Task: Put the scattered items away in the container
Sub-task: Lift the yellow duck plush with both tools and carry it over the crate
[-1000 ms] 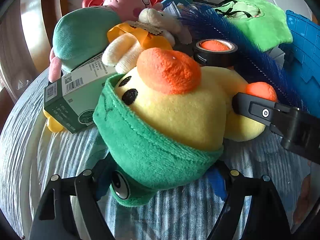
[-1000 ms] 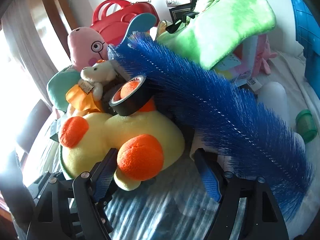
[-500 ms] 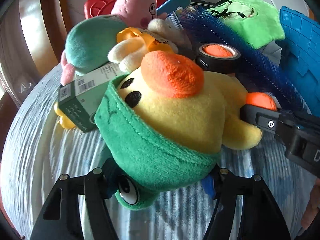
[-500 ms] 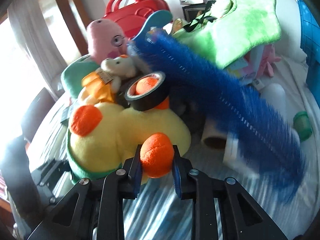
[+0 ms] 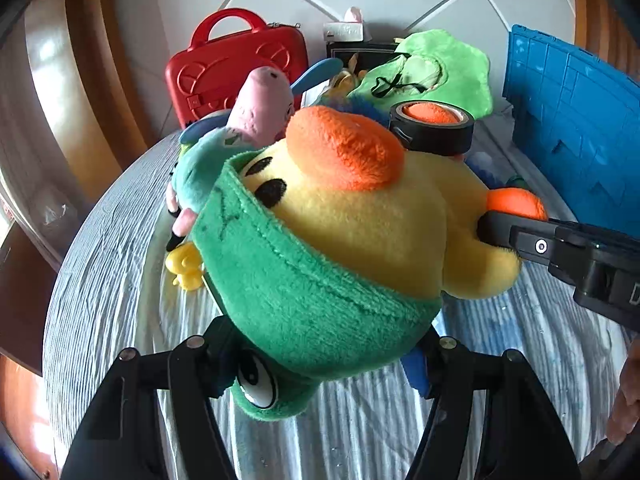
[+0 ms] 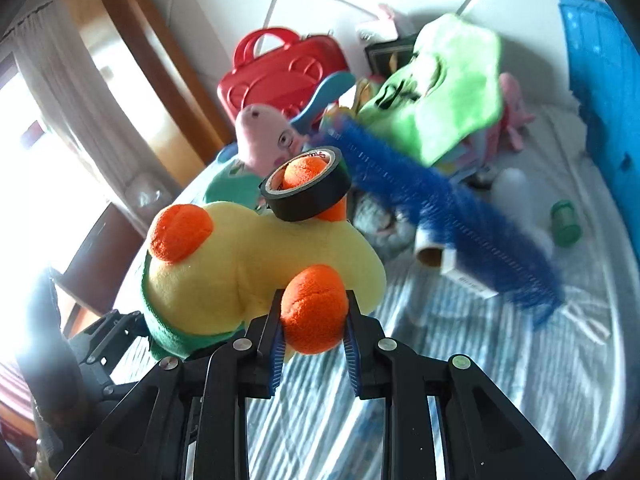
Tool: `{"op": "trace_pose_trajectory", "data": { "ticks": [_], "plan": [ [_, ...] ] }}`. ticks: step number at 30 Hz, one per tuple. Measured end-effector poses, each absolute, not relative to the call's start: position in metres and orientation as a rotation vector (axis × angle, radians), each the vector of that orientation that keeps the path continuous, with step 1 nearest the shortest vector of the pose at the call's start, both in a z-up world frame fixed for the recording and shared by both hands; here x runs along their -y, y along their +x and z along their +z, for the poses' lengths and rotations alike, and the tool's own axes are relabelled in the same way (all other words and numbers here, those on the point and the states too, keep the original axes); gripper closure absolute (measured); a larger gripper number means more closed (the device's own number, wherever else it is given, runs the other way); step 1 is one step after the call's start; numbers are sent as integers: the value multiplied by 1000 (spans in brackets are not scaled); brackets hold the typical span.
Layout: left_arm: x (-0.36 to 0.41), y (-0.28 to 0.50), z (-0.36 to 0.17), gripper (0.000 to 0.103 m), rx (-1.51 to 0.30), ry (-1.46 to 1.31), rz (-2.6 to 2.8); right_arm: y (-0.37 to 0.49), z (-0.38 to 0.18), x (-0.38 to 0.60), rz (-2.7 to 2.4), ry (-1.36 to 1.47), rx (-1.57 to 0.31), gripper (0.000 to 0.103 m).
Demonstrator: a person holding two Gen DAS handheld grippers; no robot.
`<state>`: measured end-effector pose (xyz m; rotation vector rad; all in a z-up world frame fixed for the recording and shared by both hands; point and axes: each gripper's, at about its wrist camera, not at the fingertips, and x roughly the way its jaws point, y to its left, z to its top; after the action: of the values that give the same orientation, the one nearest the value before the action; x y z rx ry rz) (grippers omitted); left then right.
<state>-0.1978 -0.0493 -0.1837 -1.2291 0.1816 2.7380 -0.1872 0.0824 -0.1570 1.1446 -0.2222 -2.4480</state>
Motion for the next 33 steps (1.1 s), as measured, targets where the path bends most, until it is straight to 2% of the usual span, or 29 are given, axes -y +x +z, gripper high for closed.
{"op": "trace_pose_trajectory", "data": {
  "ticks": [17,25,33],
  "plan": [
    [-30,-168,-39,38,-206,-819,2751,-141,-18,-161,-2720,802,114,78],
    [-75,-149,3,38,-190,-670,2635,-102,31,-202,-2924,692,97,78],
    [-156,-118,43,38,-218,-554,2525,-67,66,-279,-3066,613,118,78]
  ]
}}
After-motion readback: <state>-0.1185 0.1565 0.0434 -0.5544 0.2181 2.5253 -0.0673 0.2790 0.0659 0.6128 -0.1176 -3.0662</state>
